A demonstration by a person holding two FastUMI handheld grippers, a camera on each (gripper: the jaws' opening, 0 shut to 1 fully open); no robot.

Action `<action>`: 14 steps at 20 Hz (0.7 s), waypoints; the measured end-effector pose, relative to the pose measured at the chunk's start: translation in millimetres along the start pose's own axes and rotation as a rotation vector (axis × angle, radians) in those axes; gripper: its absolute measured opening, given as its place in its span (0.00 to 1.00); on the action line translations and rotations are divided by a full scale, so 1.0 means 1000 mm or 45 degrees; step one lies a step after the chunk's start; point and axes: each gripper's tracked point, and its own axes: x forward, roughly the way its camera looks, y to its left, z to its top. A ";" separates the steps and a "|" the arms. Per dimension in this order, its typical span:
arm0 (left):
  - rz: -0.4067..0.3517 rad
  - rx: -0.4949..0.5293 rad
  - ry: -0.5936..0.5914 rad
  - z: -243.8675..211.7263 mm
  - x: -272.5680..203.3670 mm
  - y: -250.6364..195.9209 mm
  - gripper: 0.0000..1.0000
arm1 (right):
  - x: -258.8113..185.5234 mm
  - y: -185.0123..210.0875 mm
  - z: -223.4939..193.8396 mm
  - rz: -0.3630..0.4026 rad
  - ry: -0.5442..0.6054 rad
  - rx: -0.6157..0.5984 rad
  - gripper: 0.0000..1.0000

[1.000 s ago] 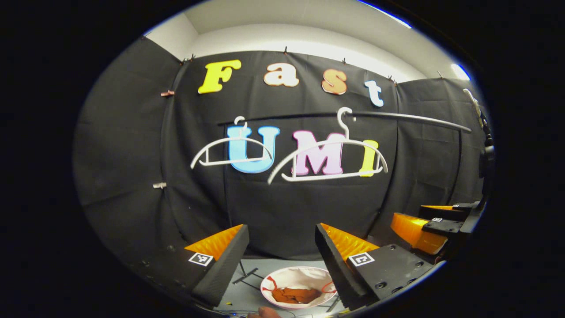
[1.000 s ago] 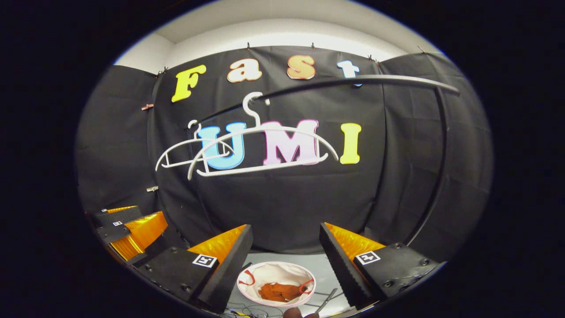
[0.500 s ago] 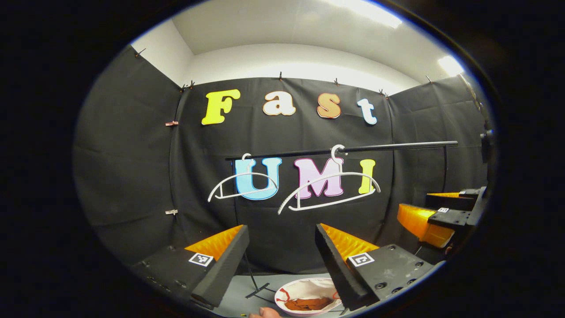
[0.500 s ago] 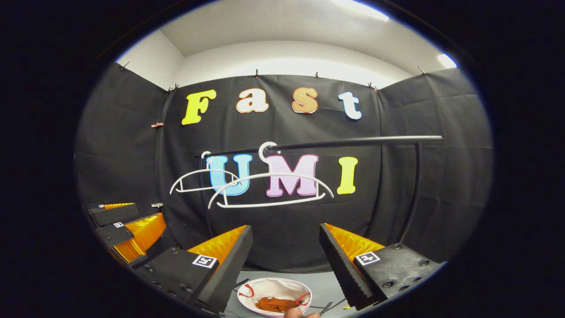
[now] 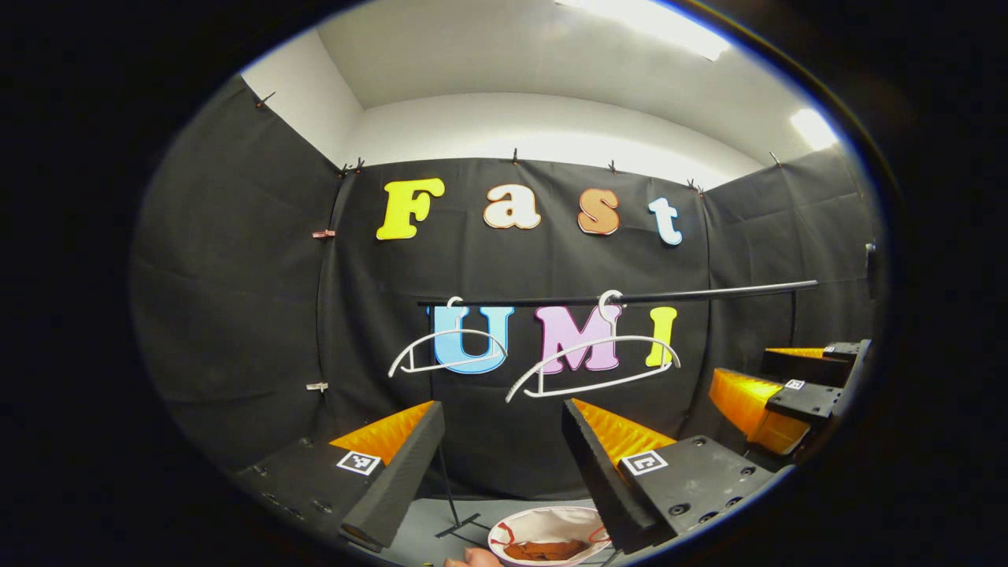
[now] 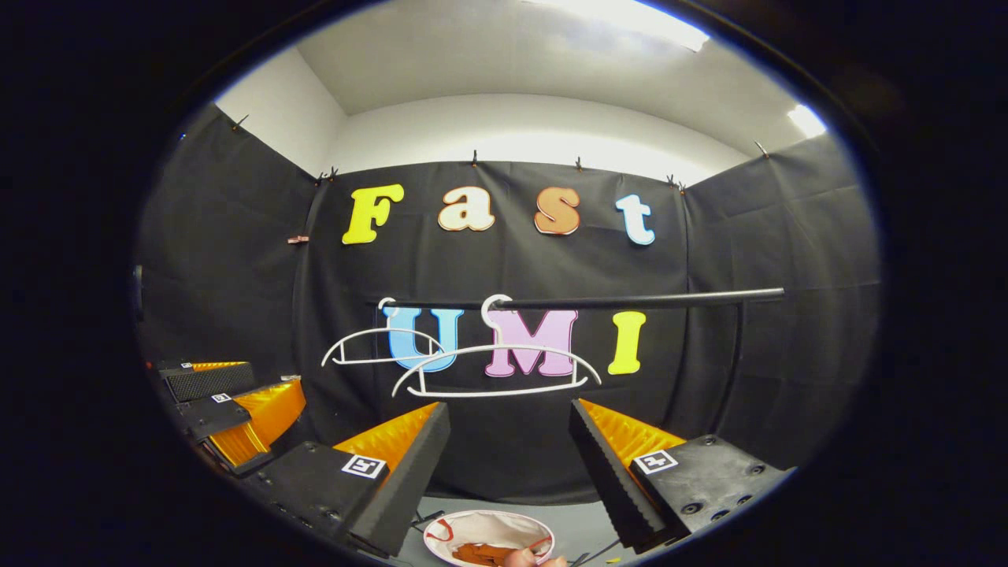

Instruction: Grasp the clothes on the hanger with both hands and then place them into the laundry hamper below.

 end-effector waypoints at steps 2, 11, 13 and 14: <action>0.003 -0.003 0.005 -0.002 -0.002 -0.002 0.95 | 0.000 -0.004 -0.004 -0.009 0.014 0.007 0.98; -0.014 0.002 -0.008 0.003 -0.002 -0.013 0.95 | 0.002 -0.021 -0.001 -0.049 0.005 0.023 0.98; -0.019 0.004 -0.009 0.002 -0.003 -0.016 0.95 | 0.001 -0.021 0.001 -0.047 -0.004 0.026 0.98; -0.024 -0.001 -0.007 0.001 -0.003 -0.016 0.95 | 0.001 -0.020 0.002 -0.044 -0.009 0.025 0.98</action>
